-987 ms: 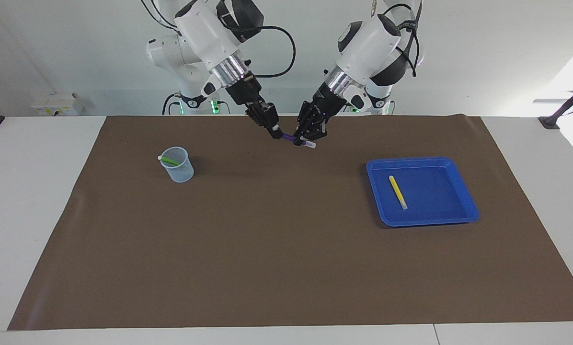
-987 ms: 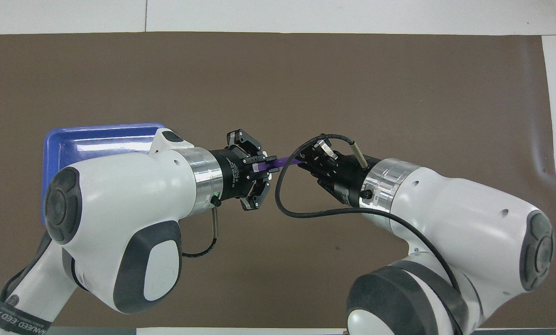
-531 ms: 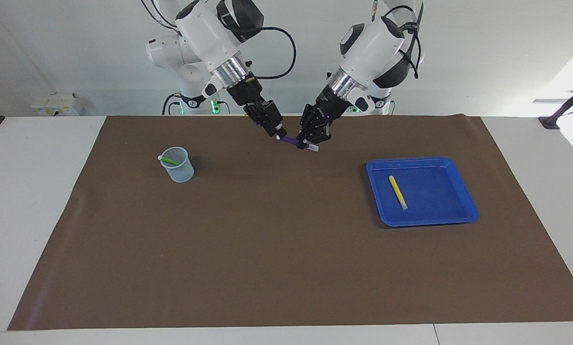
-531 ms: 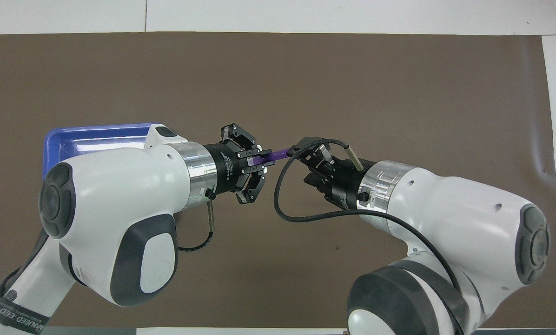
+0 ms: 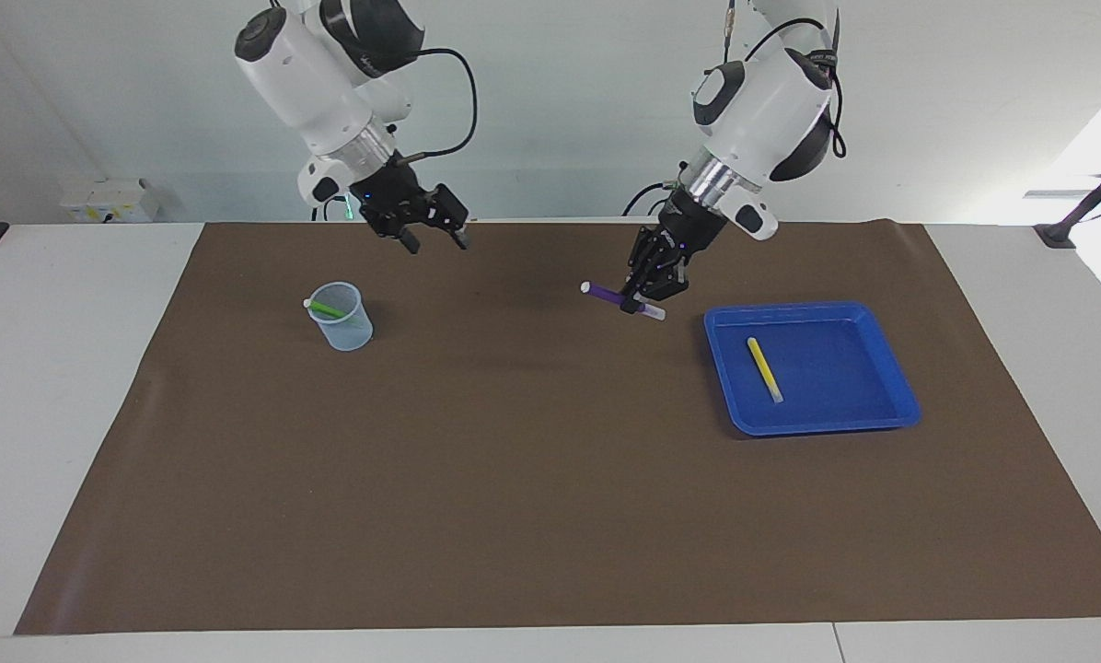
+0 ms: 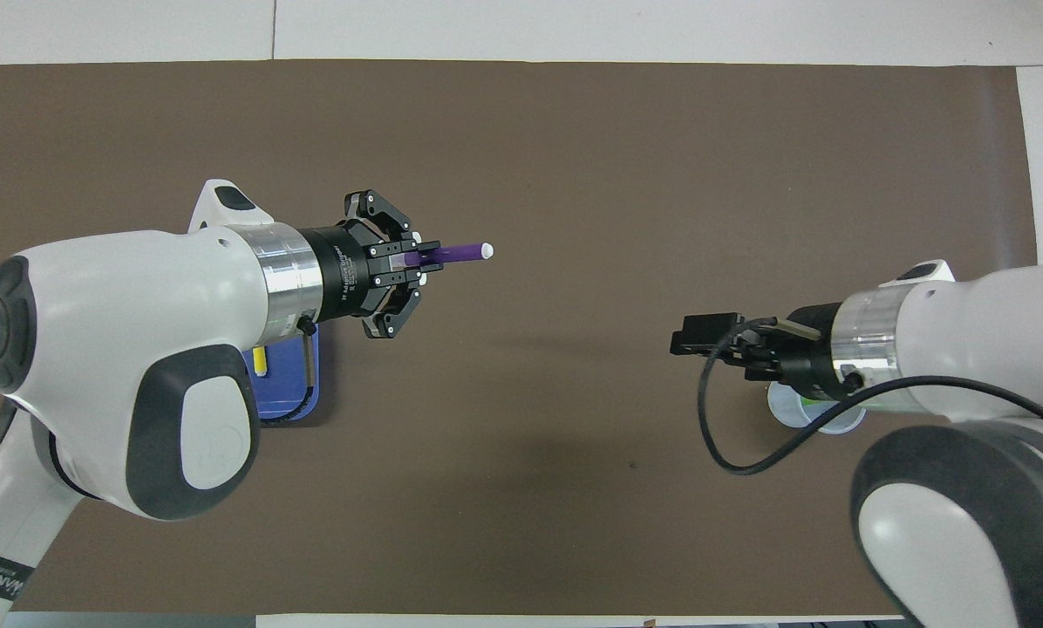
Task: Right arm passes pens to left for tray arrangement
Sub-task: 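Lower the purple pen into the blue tray and open the left gripper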
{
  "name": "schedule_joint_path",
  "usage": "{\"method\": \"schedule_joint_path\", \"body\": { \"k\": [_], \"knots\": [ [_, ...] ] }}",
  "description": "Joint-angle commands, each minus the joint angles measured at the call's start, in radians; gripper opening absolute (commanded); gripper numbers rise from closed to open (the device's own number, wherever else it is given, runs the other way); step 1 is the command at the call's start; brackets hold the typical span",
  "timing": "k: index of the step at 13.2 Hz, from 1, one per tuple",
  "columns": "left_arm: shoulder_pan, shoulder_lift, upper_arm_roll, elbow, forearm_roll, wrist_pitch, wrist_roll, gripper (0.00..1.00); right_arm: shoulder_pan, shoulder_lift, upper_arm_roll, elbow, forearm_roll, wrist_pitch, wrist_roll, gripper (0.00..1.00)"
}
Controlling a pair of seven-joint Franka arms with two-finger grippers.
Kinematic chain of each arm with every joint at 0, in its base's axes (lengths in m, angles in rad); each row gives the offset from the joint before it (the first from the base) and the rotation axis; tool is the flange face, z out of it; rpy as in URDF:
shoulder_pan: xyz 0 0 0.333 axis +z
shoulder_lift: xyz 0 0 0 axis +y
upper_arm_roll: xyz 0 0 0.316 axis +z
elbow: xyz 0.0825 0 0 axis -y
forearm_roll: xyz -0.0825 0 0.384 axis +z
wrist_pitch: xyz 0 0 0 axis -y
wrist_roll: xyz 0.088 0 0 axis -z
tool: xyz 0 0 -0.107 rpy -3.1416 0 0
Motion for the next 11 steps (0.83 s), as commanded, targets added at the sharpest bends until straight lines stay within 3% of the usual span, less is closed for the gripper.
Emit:
{"method": "schedule_joint_path", "body": {
  "k": [1, 5, 8, 11],
  "knots": [
    [0.103, -0.01, -0.003, -0.01, 0.013, -0.11, 0.272, 0.0, -0.115, -0.023, 0.013, -0.033, -0.09, -0.052, -0.302, 0.99],
    [0.245, -0.003, -0.002, -0.026, 0.026, -0.244, 0.759, 0.0, -0.239, -0.046, 0.013, -0.146, -0.236, -0.041, -0.516, 0.8],
    [0.311, 0.04, -0.002, -0.029, 0.176, -0.264, 0.977, 0.0, -0.3, -0.025, 0.013, -0.23, -0.238, 0.049, -0.669, 0.76],
    [0.386, 0.109, -0.002, -0.029, 0.256, -0.253, 1.256, 0.0, -0.356, 0.048, 0.016, -0.271, -0.238, 0.123, -0.682, 0.72]
  ]
}}
